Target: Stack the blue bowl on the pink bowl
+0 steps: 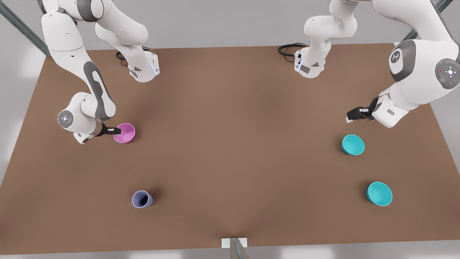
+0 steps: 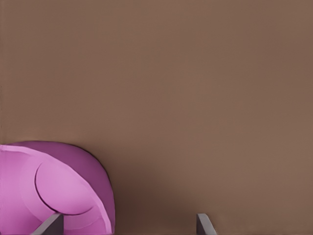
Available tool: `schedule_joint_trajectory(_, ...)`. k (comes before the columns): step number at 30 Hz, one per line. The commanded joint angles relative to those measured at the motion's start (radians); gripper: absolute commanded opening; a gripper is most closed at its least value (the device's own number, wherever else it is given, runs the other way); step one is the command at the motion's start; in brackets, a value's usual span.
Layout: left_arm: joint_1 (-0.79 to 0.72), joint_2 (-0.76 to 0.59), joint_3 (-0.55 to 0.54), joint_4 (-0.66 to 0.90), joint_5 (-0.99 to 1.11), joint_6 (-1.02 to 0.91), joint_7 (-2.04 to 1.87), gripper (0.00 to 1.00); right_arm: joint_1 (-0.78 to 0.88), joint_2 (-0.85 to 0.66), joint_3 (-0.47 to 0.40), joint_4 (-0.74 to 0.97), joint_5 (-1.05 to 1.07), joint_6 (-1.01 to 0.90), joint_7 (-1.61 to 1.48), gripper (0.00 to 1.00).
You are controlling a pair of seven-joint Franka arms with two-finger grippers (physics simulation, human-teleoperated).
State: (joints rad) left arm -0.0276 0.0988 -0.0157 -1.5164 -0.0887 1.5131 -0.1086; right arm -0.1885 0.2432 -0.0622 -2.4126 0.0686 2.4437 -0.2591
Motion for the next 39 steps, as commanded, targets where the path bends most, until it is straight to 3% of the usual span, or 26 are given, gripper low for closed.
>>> schedule_joint_trajectory(1,0.002,-0.004,-0.001,0.002,0.017,-0.037,0.013,1.0,0.004,-0.002,0.001,-0.016,0.02,0.029,-0.02,1.0)
schedule_joint_trajectory(3,0.0,-0.014,-0.003,0.002,0.017,-0.037,0.013,1.0,0.004,-0.004,0.001,-0.039,0.02,0.047,-0.022,0.99)
schedule_joint_trajectory(5,0.002,-0.014,-0.001,0.002,0.018,-0.045,0.013,1.0,0.004,0.002,0.002,-0.039,0.02,0.051,-0.022,0.92)
schedule_joint_trajectory(8,0.003,-0.014,0.0,0.004,0.018,-0.041,0.013,1.0,0.015,0.018,0.002,-0.033,0.02,0.061,-0.022,0.44)
schedule_joint_trajectory(11,0.003,-0.014,0.0,0.004,0.02,-0.039,0.013,1.0,0.027,0.034,0.021,-0.016,0.052,0.069,-0.02,0.21)
schedule_joint_trajectory(15,0.002,-0.013,0.0,0.004,0.033,-0.039,0.013,1.0,0.029,0.013,0.05,0.009,0.102,0.043,-0.022,0.21)
schedule_joint_trajectory(16,0.002,-0.014,0.0,0.004,0.032,-0.039,0.013,1.0,0.038,-0.033,0.085,0.041,0.207,-0.069,-0.022,0.21)
schedule_joint_trajectory(18,0.003,-0.014,0.0,0.004,0.03,-0.04,0.013,1.0,0.096,-0.053,0.087,0.323,0.338,-0.474,0.05,0.21)
schedule_joint_trajectory(19,0.002,-0.014,0.0,0.004,0.03,-0.04,0.013,1.0,0.124,-0.035,0.09,0.443,0.346,-0.578,0.11,0.21)
schedule_joint_trajectory(23,0.002,-0.014,0.0,0.004,0.03,-0.04,0.013,1.0,0.395,0.123,0.091,0.812,0.342,-0.658,0.642,0.21)
schedule_joint_trajectory(26,0.003,-0.013,0.0,0.004,0.03,-0.04,0.013,1.0,0.613,0.388,0.09,1.165,0.332,-0.654,1.133,0.21)
schedule_joint_trajectory(28,0.005,-0.013,0.0,0.004,0.03,-0.042,0.013,1.0,0.705,0.514,0.082,1.305,0.289,-0.641,1.333,0.21)
schedule_joint_trajectory(32,0.005,-0.013,0.002,0.01,0.03,-0.044,0.013,1.0,0.845,0.619,0.082,1.316,0.191,-0.459,1.636,0.21)
schedule_joint_trajectory(39,0.005,-0.01,0.002,0.01,0.029,-0.044,0.013,1.0,0.856,0.673,0.085,1.308,0.194,-0.439,1.635,0.21)
